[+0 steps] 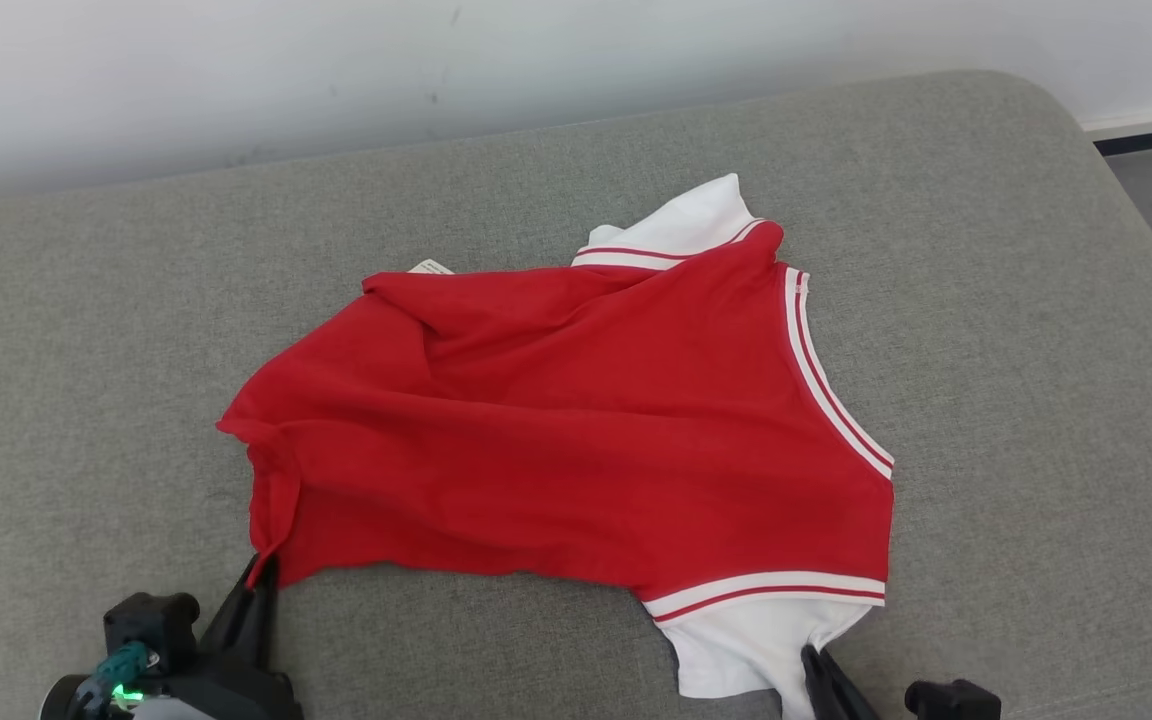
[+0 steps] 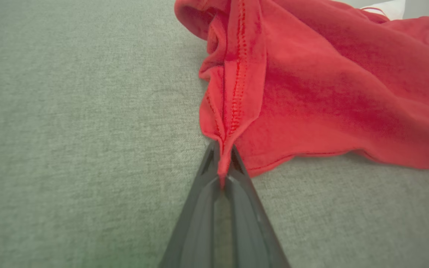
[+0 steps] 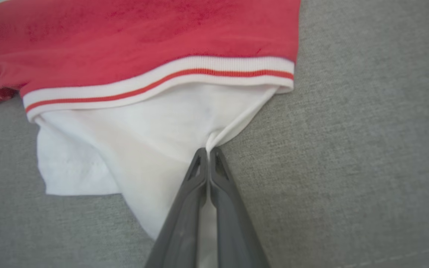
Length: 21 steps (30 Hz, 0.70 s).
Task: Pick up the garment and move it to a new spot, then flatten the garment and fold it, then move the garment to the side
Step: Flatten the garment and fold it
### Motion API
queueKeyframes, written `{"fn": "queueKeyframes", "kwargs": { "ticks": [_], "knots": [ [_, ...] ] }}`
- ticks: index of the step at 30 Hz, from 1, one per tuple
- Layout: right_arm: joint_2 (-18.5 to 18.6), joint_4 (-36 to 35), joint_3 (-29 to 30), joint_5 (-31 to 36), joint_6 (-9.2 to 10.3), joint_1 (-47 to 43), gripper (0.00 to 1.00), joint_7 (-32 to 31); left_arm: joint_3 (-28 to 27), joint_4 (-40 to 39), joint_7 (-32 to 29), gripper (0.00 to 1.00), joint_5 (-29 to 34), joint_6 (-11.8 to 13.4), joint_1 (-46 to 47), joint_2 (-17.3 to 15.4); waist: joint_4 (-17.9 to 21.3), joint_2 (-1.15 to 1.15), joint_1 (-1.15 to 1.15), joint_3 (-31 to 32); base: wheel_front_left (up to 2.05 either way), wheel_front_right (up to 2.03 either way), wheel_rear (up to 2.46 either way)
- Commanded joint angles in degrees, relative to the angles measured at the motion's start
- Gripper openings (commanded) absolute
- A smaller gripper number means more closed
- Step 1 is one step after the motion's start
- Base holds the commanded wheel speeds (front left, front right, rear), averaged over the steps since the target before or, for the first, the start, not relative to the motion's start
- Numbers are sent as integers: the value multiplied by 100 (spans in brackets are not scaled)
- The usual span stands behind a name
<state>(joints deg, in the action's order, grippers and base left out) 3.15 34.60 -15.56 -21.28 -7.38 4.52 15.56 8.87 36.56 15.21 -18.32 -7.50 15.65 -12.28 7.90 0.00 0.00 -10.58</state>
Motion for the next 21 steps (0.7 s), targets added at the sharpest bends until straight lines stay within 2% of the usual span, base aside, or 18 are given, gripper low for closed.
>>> {"fn": "queueKeyframes", "kwargs": {
  "ticks": [1,5,11,16,21],
  "knots": [
    [-46,-86,-19,-54,-18,96,0,-64,19,-50,-10,0,-93,4,27,-11,5,0,0,2,0,0,0],
    [-28,-668,137,168,-18,256,0,-42,-193,-376,-5,0,-278,4,154,-15,16,0,0,-23,0,0,0],
    [13,-1305,299,486,-18,1058,0,-42,77,-791,-5,0,-284,4,908,-356,42,0,0,-225,0,0,0],
    [320,-1427,319,377,-18,2308,0,-51,577,-902,-328,0,-530,4,2236,-660,-12,0,0,-658,0,0,0],
    [610,-1382,587,-61,-18,3921,0,-433,826,-837,-990,0,-1048,4,3870,-846,-60,0,0,-1359,0,0,0]
  ]
}}
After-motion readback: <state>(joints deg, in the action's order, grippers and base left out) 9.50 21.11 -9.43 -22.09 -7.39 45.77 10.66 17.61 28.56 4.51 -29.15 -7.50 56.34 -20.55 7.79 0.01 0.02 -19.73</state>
